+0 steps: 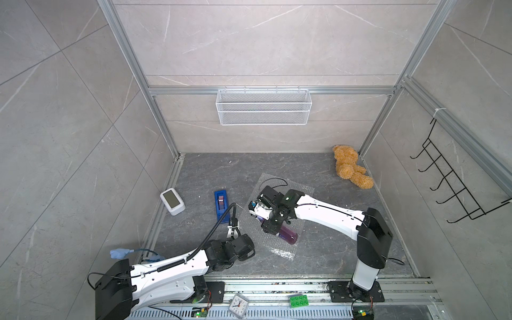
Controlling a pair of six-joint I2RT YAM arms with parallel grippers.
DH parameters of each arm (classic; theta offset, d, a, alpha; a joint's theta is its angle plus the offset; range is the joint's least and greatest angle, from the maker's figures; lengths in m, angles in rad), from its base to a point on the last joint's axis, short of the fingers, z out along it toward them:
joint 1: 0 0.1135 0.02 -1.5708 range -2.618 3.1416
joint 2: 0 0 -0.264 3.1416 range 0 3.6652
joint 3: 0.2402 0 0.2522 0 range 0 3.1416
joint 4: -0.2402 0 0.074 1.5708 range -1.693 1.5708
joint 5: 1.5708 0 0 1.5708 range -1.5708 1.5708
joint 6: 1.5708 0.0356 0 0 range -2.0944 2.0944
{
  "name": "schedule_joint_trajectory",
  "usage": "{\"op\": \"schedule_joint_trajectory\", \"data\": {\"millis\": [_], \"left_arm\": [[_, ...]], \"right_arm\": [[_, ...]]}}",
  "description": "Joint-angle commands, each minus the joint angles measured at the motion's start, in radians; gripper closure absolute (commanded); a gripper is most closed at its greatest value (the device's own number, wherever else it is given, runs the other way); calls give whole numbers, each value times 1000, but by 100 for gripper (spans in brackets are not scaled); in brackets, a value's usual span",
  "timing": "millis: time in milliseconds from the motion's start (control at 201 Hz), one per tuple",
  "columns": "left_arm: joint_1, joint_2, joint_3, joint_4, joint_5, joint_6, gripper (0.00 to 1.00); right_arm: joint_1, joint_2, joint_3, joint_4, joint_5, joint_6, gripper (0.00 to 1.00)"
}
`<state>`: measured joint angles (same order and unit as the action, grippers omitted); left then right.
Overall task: Wrap wine bottles in bubble wrap
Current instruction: Place the wine bottle on the bubble wrap.
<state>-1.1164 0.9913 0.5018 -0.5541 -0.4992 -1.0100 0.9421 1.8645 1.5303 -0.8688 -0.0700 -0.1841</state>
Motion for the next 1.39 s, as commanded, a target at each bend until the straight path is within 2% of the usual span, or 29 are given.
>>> {"op": "schedule_joint_trajectory", "data": {"millis": [0,348,533,796,901,1195,1389], "left_arm": [[3,20,31,-58,-43,-48,62],[3,26,17,-90,-42,-74,62],[3,-19,2,-111,-53,-84,62],[3,-77,-18,-138,-74,-104,62],[4,-84,-19,-138,-78,-104,62],[3,-73,-3,-139,-72,-96,57],[3,-65,22,-130,-58,-86,49]], "right_arm": [[20,54,114,-59,30,-9,90],[37,233,271,-164,81,-38,85],[46,283,283,-168,104,-45,81],[52,337,283,-160,112,-60,63],[55,344,277,-159,114,-61,51],[56,323,254,-145,131,-64,27],[55,272,224,-119,121,-64,24]]}}
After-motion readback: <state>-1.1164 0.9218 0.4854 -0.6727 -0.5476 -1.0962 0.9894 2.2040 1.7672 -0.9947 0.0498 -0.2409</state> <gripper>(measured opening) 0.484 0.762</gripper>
